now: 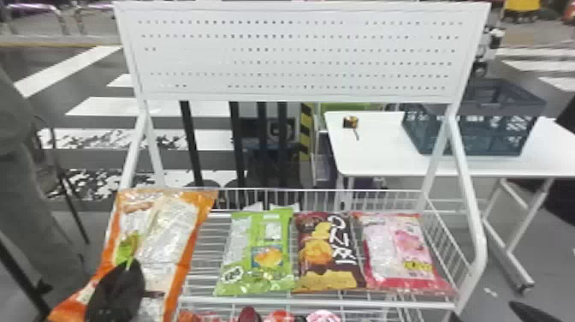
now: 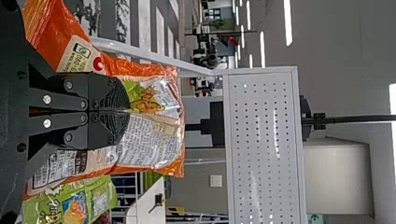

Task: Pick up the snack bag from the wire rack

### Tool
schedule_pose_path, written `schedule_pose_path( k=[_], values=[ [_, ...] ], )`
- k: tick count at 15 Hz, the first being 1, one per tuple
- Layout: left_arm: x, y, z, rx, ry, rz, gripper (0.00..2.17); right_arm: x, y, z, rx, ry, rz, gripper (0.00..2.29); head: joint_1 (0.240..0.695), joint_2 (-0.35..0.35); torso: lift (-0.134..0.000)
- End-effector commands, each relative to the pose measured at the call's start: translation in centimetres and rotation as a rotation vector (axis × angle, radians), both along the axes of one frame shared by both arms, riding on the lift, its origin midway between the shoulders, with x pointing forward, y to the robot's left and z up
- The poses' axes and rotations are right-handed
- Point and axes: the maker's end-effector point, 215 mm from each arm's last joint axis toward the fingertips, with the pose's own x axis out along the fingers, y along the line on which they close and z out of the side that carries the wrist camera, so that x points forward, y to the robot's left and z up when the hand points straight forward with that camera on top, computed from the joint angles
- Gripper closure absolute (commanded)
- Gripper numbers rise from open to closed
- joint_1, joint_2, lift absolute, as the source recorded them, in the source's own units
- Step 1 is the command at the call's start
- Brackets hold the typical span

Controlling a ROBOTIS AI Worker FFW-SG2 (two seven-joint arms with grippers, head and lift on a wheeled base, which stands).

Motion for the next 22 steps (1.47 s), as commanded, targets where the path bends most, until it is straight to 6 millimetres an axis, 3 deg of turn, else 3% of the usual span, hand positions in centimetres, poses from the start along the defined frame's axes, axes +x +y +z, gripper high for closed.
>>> schedule_pose_path(
  k=[1, 9, 11, 17, 19, 22],
  values=[
    [0.0, 0.0, 0.0, 0.001, 0.0, -0.001, 1.76, 0.0, 0.0, 0.0, 0.001, 0.0, 0.001, 0.1, 0.499, 0.0, 0.0],
    [0.1, 0.0, -0.2, 0.002, 0.004, 0.0, 1.76, 0.0, 0.1, -0.1, 0.003, 0.001, 0.002, 0.1, 0.499, 0.0, 0.0],
    [0.1, 0.0, -0.2, 0.002, 0.003, -0.002, 1.76, 1.1, 0.6, -0.9, 0.019, 0.001, -0.004, 0.1, 0.499, 0.0, 0.0],
    [0.4, -0.6, -0.8, -0.005, 0.01, -0.012, 1.76, 11.7, 5.7, -6.3, 0.0, 0.103, 0.045, 0.1, 0.499, 0.0, 0.0],
    [0.4, -0.6, -0.8, -0.005, 0.01, -0.012, 1.76, 15.1, 5.5, -7.0, -0.03, 0.119, 0.039, 0.1, 0.499, 0.0, 0.0],
    [0.4, -0.6, -1.1, -0.005, 0.015, -0.011, 1.76, 19.4, 3.5, -8.9, -0.081, 0.148, -0.005, 0.1, 0.499, 0.0, 0.0]
  ],
)
